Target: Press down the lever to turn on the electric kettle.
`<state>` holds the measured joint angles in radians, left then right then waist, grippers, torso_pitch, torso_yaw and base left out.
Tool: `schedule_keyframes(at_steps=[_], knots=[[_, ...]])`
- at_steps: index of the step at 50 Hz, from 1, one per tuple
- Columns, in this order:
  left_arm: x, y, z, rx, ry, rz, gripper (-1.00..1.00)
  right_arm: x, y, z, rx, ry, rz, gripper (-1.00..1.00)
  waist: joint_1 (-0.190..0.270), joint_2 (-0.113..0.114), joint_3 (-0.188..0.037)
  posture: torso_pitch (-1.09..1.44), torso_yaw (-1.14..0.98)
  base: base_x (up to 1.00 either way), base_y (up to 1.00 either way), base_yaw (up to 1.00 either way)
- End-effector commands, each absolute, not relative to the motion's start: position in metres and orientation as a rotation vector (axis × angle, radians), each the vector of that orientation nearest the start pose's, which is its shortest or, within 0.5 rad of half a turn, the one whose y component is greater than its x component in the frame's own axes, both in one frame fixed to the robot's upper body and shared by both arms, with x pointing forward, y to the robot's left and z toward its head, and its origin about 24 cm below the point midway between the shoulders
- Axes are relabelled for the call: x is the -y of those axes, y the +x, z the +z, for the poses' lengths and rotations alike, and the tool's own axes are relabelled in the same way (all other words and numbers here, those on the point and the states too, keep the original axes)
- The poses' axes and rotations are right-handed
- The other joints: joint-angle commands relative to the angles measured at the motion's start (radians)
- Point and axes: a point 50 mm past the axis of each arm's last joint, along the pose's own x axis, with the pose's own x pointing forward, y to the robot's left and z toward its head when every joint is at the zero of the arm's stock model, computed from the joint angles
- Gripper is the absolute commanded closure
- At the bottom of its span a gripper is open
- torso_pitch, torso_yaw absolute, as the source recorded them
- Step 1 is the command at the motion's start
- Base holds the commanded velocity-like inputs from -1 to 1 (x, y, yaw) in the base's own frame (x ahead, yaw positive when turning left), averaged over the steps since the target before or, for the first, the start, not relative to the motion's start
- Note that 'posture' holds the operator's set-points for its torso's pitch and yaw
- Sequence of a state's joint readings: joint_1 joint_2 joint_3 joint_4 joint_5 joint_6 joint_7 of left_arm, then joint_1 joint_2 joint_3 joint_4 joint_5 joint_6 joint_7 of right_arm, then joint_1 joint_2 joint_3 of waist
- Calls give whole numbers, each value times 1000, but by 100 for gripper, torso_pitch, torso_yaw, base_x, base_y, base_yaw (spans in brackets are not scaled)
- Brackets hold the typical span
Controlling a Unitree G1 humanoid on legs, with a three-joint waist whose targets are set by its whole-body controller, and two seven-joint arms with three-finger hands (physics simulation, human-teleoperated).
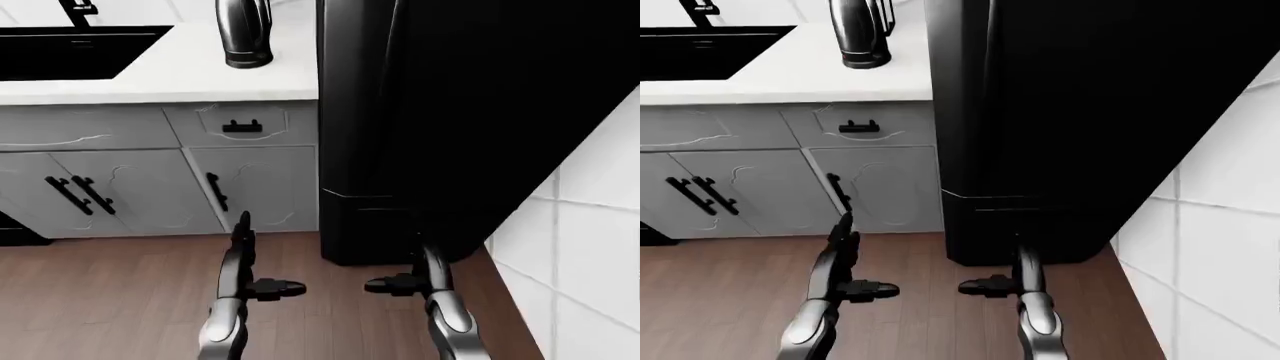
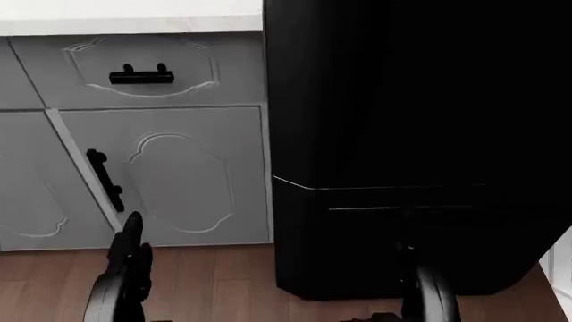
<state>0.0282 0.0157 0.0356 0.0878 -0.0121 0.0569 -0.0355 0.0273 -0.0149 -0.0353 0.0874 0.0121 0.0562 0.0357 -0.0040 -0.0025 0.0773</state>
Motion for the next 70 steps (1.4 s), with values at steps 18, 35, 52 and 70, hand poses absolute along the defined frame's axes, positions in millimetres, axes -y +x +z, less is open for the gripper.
schedule_keyframes(at_steps=[18, 35, 52, 70], knots=[[-159, 244, 81, 105, 59, 3, -100, 167, 248, 75, 146, -52, -63, -100, 8, -5, -84, 0, 0, 0, 0, 0], [-175, 235, 145, 259, 134, 61, -100, 175, 242, 109, 314, -100, -132, -100, 6, -2, -83, 0, 0, 0, 0, 0], [-179, 230, 171, 313, 176, 73, -100, 178, 242, 108, 314, -145, -161, -100, -2, 7, -62, 0, 0, 0, 7, 0], [-180, 228, 170, 310, 179, 74, -100, 183, 241, 108, 312, -140, -199, -100, -2, -30, -53, 0, 0, 0, 24, 0]])
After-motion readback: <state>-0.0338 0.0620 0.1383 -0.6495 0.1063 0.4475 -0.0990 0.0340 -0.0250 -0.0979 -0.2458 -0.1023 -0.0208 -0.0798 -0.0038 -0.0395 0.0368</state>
